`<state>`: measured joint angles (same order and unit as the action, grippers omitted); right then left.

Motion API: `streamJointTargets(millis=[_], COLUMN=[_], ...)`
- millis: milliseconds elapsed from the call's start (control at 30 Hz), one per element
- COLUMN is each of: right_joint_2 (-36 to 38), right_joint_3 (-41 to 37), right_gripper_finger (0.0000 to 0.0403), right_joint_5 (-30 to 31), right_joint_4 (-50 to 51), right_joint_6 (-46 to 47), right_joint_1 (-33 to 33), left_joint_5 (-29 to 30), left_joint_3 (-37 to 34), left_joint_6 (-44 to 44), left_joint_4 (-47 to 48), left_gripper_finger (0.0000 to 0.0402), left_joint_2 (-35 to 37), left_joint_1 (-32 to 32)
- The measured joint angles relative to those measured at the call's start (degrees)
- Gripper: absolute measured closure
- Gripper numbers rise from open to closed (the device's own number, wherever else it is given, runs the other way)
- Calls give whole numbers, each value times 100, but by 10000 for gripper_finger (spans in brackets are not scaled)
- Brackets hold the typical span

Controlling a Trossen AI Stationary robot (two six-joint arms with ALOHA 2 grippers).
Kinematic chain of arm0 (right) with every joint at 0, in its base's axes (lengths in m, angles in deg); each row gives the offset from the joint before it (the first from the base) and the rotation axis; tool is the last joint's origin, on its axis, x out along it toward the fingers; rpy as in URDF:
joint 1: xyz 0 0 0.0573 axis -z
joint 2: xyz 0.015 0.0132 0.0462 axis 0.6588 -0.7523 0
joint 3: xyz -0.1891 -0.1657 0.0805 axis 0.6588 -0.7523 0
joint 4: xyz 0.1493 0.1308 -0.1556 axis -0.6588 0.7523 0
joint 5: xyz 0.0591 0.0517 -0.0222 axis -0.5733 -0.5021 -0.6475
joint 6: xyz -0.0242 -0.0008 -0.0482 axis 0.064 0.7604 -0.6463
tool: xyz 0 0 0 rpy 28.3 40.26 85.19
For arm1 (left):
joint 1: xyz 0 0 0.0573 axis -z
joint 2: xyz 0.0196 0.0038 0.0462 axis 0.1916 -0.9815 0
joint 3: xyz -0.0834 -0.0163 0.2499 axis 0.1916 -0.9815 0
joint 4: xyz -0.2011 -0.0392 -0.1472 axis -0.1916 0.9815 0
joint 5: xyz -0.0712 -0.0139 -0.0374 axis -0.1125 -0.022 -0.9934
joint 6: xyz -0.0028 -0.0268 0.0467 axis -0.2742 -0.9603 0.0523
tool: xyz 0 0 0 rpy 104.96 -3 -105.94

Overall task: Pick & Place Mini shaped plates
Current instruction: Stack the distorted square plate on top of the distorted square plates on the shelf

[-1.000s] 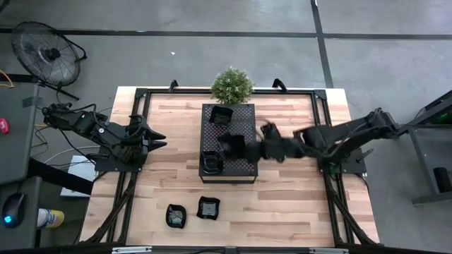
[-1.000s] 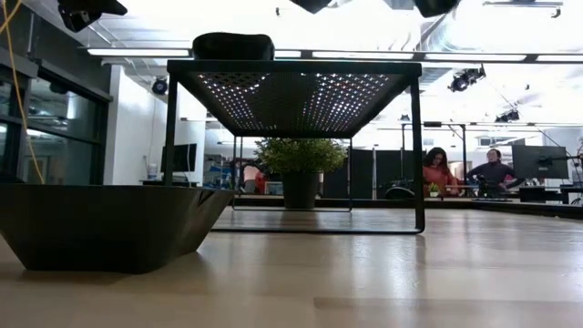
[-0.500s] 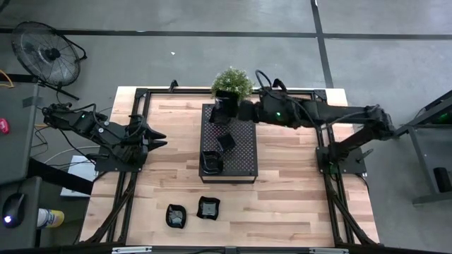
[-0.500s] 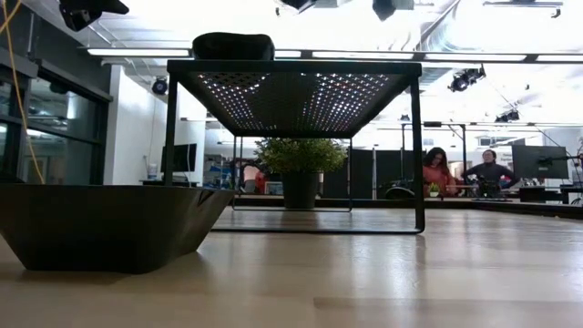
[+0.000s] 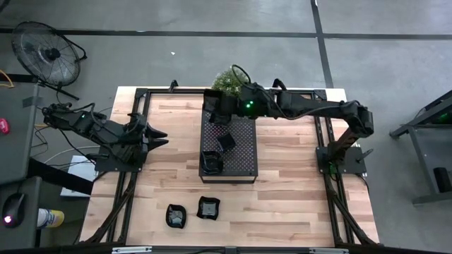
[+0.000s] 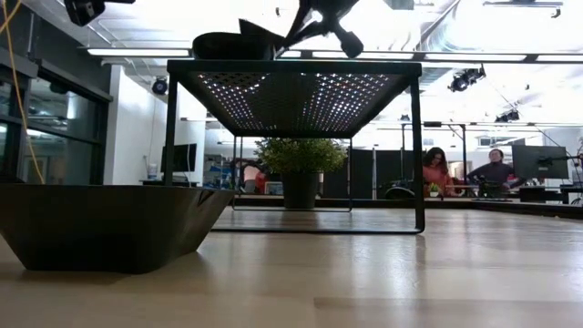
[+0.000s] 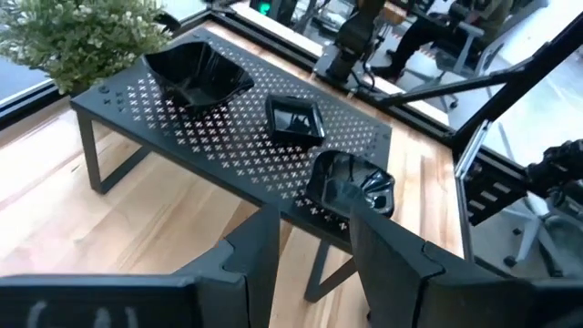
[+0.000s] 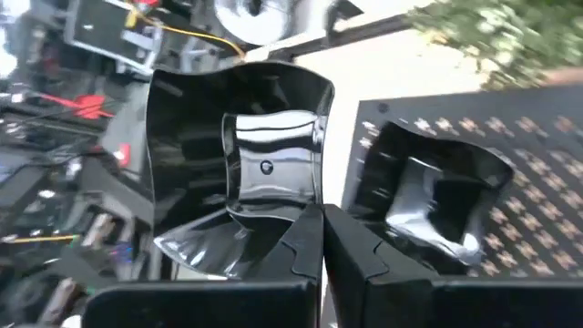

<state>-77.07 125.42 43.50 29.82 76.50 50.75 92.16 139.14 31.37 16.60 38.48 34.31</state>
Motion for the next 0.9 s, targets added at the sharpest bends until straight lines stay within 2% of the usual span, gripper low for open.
streamJointTargets(millis=[233, 533, 700, 900], right_joint_2=[-7, -10, -245, -948], right_joint_3=[0, 12, 517, 1482], right_gripper_finger=[403, 403, 403, 403], right_joint_5=[-73, 263, 458, 311], right_joint_4=[695, 448, 576, 1509], right_joint_6=[632, 818, 482, 119], right_joint_1=[27, 20, 46, 56], left_joint_5=[37, 365, 474, 487], left_joint_3=[0, 0, 0, 0], left_joint_6=[267, 363, 365, 365], left_joint_4=[-128, -172, -171, -170], left_gripper_finger=[268, 268, 268, 268], left_joint_2=[-4, -4, -4, -4], left_joint_1=[0, 0, 0, 0])
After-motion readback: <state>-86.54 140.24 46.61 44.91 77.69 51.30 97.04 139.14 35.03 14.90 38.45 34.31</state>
